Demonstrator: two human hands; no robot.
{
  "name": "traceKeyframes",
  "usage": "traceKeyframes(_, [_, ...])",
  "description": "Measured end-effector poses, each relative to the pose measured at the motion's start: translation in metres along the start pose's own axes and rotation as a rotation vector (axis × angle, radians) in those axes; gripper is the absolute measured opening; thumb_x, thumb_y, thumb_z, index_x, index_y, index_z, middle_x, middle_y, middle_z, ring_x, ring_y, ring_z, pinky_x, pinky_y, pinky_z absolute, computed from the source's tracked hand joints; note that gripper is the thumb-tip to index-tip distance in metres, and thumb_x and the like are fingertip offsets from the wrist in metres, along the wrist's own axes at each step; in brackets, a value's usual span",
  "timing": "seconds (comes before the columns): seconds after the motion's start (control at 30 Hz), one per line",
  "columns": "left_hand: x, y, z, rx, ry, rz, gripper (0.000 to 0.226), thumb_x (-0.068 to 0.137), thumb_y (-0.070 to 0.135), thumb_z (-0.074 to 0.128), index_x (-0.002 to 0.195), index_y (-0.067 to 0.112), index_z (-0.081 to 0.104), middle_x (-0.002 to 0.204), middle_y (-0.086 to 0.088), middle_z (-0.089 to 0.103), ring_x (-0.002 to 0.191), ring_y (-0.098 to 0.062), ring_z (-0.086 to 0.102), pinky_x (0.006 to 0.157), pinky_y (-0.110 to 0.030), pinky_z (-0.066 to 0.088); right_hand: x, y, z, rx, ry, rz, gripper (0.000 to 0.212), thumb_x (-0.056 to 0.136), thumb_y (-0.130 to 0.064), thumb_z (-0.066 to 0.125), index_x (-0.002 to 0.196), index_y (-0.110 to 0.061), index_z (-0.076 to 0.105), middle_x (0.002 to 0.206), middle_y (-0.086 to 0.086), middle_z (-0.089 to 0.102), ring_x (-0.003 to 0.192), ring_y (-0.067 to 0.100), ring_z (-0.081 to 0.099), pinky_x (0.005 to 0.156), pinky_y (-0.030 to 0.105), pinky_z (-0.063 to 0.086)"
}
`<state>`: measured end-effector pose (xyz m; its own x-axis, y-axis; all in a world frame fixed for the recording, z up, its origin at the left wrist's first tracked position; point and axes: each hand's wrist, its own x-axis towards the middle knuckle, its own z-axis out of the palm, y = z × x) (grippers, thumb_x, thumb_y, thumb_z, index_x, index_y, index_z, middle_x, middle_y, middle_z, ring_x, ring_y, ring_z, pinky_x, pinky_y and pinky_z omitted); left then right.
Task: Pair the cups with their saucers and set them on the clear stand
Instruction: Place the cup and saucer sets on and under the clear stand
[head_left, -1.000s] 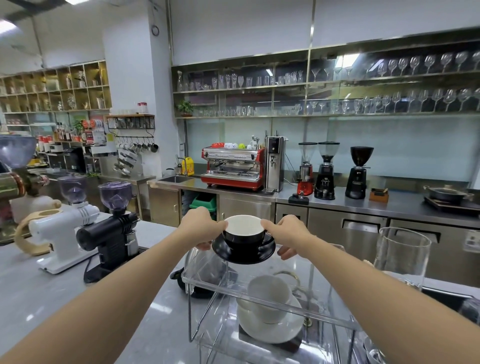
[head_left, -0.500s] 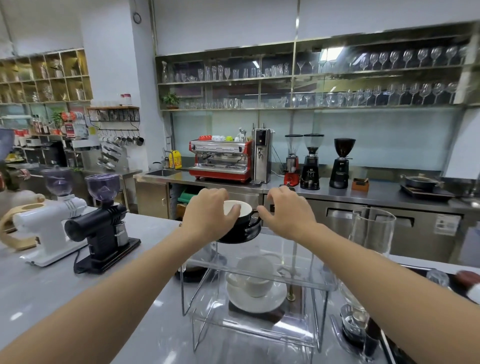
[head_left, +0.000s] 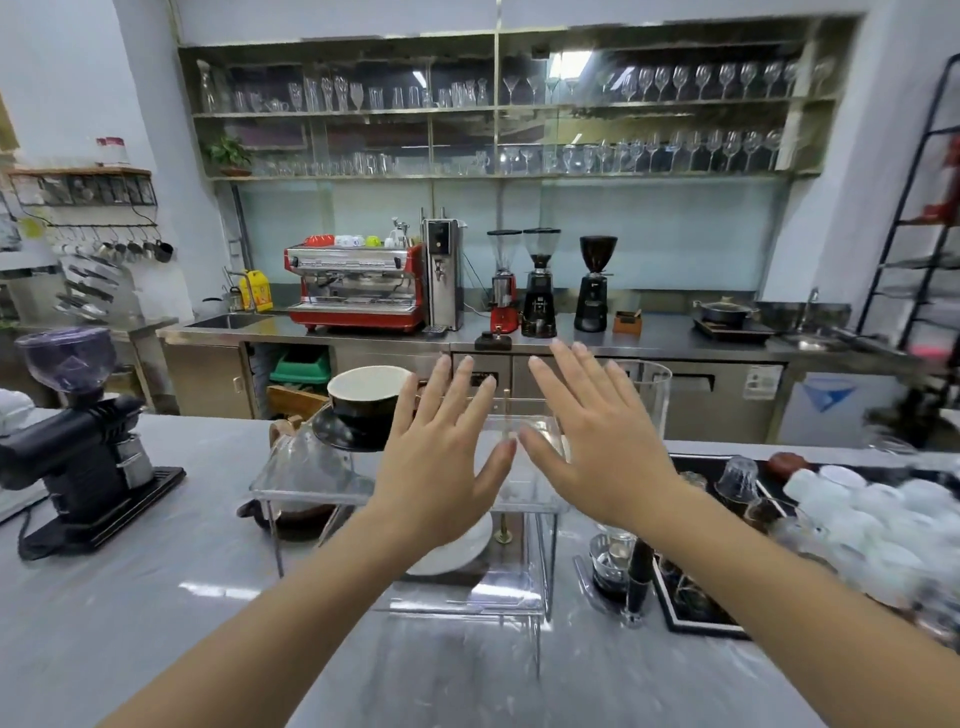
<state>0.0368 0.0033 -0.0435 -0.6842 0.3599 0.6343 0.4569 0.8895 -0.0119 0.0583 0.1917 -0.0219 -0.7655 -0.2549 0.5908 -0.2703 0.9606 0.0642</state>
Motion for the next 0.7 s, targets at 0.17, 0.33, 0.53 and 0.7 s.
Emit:
traceKeyframes(0.17, [-0.011, 0.04, 0.012, -0.099, -0.04, 0.077, 0.072, 0.099, 0.062, 0.019, 0.161, 0.025, 0.017, 0.17, 0.0, 0.005, 0.156, -0.019, -0.012, 0.126, -0.044, -0.008, -0.054, 0.021, -0.014, 0.03, -0.015, 0.123, 0.073, 0.095, -0.062, 0.018, 0.158, -0.027, 0.006, 0.166, 0.0, -0.003, 0.152, 0.015, -0.011, 0.124, 0.04, -0.004])
traceKeyframes(0.33, [-0.02, 0.087, 0.023, -0.244, -0.016, 0.138, 0.07, 0.1, 0.06, 0.025, 0.158, 0.022, 0.029, 0.168, -0.003, 0.021, 0.157, -0.02, 0.003, 0.127, -0.042, 0.002, -0.112, 0.043, -0.025, 0.062, -0.01, 0.266, 0.072, 0.095, -0.064, 0.021, 0.157, -0.028, 0.014, 0.166, -0.003, 0.004, 0.152, 0.011, -0.008, 0.124, 0.04, 0.001])
traceKeyframes(0.53, [-0.037, 0.145, 0.034, -0.395, -0.055, 0.201, 0.07, 0.099, 0.06, 0.027, 0.159, 0.023, 0.026, 0.168, 0.001, 0.016, 0.157, -0.016, 0.0, 0.127, -0.037, -0.001, -0.173, 0.066, -0.034, 0.097, -0.018, 0.383, 0.072, 0.095, -0.062, 0.028, 0.157, -0.028, 0.016, 0.166, -0.006, 0.007, 0.151, 0.006, -0.006, 0.124, 0.04, 0.005])
traceKeyframes(0.7, [-0.058, 0.197, 0.057, -0.488, -0.163, 0.198, 0.073, 0.098, 0.064, 0.023, 0.16, 0.025, 0.024, 0.168, 0.006, 0.011, 0.156, -0.01, -0.006, 0.127, -0.035, -0.001, -0.223, 0.09, -0.034, 0.107, -0.049, 0.467, 0.074, 0.095, -0.064, 0.029, 0.157, -0.026, 0.017, 0.166, -0.007, 0.007, 0.151, 0.005, -0.006, 0.124, 0.036, 0.003])
